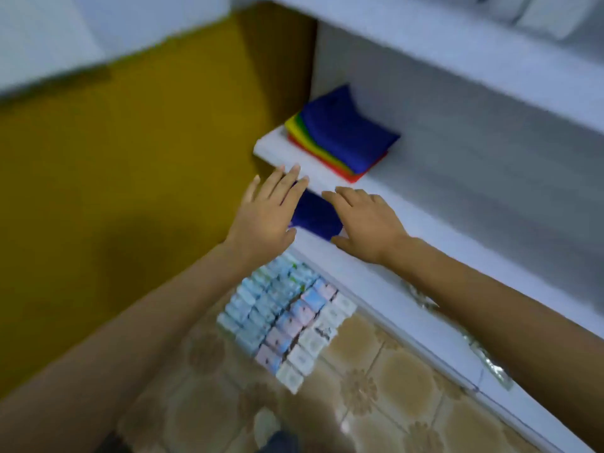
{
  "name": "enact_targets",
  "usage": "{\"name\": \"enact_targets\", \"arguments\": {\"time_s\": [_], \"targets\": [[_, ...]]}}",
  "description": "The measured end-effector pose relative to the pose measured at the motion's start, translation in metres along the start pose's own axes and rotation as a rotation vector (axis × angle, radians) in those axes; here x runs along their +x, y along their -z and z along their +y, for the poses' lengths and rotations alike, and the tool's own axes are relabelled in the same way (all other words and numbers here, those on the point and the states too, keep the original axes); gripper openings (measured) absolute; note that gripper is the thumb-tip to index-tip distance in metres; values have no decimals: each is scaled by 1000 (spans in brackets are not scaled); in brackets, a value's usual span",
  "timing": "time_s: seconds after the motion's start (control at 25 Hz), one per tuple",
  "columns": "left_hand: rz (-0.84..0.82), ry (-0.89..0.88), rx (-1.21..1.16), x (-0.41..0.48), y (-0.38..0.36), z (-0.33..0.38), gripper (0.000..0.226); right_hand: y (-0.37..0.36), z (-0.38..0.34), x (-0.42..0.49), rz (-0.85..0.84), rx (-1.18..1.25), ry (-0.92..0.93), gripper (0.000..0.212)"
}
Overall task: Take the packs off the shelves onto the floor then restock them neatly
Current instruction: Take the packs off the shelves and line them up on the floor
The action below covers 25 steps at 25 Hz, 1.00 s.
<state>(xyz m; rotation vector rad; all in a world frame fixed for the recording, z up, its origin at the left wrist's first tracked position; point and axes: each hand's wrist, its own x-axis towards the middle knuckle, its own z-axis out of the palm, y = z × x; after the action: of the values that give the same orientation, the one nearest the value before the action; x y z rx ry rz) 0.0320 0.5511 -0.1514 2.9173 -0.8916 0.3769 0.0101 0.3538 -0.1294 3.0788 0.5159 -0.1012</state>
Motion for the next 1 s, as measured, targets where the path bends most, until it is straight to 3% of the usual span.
{"name": "enact_targets", "arguments": {"time_s": [0.2,0.4,0.72,1.0], "targets": [[179,-144,-28,60,109,101,87,98,63,-97,228,-30,-206,77],[269,-354,-128,77,160,253,90,133,134,-245,301,-89,-377,75],[276,-547,-302,74,175,472,89,132,231,-453,320,-110,-643,76],[195,-640,-342,116,151,562,89,115,309,-505,323,-43,-779,75]]}}
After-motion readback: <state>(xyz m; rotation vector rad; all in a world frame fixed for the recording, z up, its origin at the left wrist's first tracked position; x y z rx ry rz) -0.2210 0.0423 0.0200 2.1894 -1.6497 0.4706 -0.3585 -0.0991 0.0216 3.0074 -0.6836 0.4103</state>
